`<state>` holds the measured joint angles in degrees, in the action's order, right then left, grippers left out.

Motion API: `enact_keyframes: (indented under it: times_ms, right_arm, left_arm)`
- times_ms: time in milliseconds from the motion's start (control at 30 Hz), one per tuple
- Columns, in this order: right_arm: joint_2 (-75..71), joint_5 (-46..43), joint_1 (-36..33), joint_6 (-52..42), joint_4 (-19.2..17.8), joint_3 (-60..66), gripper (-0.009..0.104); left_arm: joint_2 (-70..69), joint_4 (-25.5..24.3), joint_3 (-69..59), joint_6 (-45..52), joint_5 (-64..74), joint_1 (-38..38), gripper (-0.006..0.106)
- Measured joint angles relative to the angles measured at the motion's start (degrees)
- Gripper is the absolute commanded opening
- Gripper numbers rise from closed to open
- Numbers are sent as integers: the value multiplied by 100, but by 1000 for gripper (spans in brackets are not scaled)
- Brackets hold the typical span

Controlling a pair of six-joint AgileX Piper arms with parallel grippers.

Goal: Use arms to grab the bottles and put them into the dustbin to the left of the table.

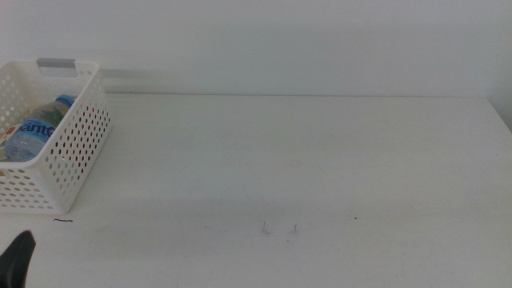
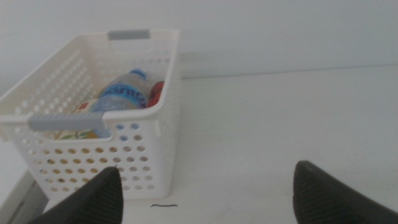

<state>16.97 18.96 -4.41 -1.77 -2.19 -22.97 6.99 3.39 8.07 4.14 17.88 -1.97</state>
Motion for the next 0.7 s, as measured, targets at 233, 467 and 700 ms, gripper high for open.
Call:
enact_keyframes:
  times_ms: [233,467,700]
  right_arm:
    - [-1344,0,0,0,-54,1480,93]
    - [-1667,107,14,0,-6,2254,93]
    - [-1670,-5,14,0,-6,2279,93]
  left_arm:
    - [-670,0,-582,0,-23,85,94]
    - [-670,0,-713,0,-311,85,94]
    - [-679,0,-713,0,-347,85,94]
